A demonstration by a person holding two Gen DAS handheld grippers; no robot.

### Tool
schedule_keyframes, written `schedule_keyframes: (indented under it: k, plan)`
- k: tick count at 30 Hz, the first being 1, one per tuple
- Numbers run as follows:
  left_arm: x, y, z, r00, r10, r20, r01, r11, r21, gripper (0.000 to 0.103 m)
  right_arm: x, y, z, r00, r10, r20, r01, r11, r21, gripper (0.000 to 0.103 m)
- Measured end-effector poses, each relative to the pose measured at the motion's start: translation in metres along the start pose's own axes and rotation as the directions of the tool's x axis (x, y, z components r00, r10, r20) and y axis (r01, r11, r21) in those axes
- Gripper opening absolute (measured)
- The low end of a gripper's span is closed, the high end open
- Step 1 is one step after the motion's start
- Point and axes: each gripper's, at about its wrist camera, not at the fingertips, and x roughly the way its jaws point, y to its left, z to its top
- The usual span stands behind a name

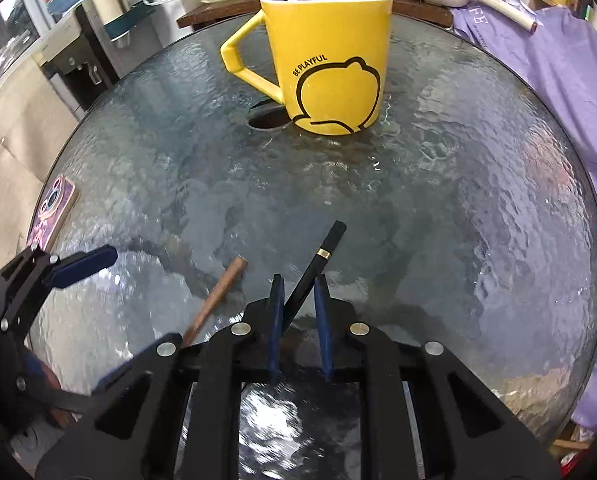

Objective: Organize utensils
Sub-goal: 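Grasp a black chopstick with the right tool while the left tool grasps a wooden chopstick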

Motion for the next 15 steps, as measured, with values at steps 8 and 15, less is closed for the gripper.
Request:
schedule_keyframes:
  k: [8, 15]
  plan:
    - [0.015, -0.015, 0.010, 0.999, -0.019, -0.049, 0.021, 0.999, 0.037, 0.055, -0.006, -0.015, -0.011, 0.999, -0.036, 0.010, 0.036, 0.999, -0.027, 0.012]
    - [0.020, -0.019, 0.017, 0.997, -0.013, -0.070, 0.015, 0.999, 0.030, 0.045, -0.007, -0.016, -0.013, 1.000, -0.029, 0.004, 0.029, 0.999, -0.027, 0.012]
